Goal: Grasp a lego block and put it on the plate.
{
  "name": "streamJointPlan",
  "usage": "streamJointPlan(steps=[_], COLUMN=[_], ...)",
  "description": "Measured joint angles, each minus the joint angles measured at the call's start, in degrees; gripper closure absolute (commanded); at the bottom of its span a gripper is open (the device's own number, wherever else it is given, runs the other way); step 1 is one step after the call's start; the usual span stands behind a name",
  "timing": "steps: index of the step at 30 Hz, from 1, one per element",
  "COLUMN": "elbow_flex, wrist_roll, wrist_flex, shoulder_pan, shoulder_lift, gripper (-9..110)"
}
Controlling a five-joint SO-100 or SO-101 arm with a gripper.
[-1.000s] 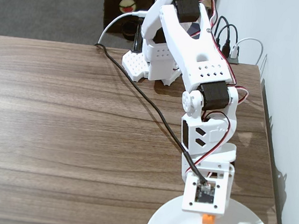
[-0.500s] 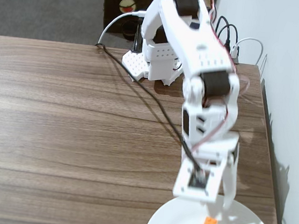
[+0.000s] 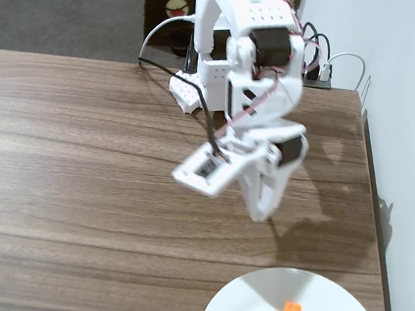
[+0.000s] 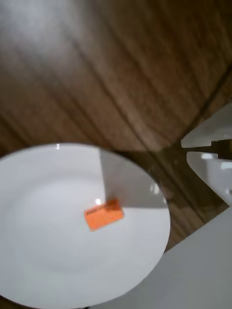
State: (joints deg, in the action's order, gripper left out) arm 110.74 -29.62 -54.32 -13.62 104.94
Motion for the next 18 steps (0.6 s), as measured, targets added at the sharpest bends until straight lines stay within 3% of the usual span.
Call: streamJointPlan(steps=[18], elbow_flex=[31.9], wrist_roll=[26.0], wrist_flex=[-0.4], shoulder_pan=[9.1], shoulder_lift=[30.3], gripper=[101])
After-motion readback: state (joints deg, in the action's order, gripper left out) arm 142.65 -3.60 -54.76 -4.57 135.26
